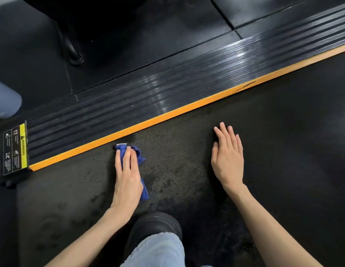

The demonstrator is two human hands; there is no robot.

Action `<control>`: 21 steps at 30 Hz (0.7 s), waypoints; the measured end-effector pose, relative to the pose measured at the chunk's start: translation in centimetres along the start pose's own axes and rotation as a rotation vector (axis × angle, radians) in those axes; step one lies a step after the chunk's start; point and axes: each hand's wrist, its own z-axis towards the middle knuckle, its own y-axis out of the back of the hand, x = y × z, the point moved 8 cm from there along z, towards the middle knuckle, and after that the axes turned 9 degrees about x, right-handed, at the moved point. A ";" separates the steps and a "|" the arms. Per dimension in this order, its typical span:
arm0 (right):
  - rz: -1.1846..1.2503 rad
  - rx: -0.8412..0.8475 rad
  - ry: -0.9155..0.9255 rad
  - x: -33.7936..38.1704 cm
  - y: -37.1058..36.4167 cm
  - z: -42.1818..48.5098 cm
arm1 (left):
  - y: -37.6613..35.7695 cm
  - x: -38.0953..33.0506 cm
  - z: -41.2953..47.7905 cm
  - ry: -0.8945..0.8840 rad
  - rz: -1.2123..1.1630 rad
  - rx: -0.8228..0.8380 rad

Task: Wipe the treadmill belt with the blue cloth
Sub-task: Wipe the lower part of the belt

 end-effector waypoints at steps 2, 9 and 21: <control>-0.007 0.003 0.001 0.0 0.1 0.0 | 0.1 -1.7 0.3 0.022 -0.074 -0.026; -0.038 0.017 0.037 -0.2 0.0 0.1 | 0.0 -18.0 3.3 -0.512 0.217 -0.028; 0.000 0.032 0.053 -0.3 -0.1 -0.1 | -0.8 -1.1 0.3 -0.008 -0.202 -0.034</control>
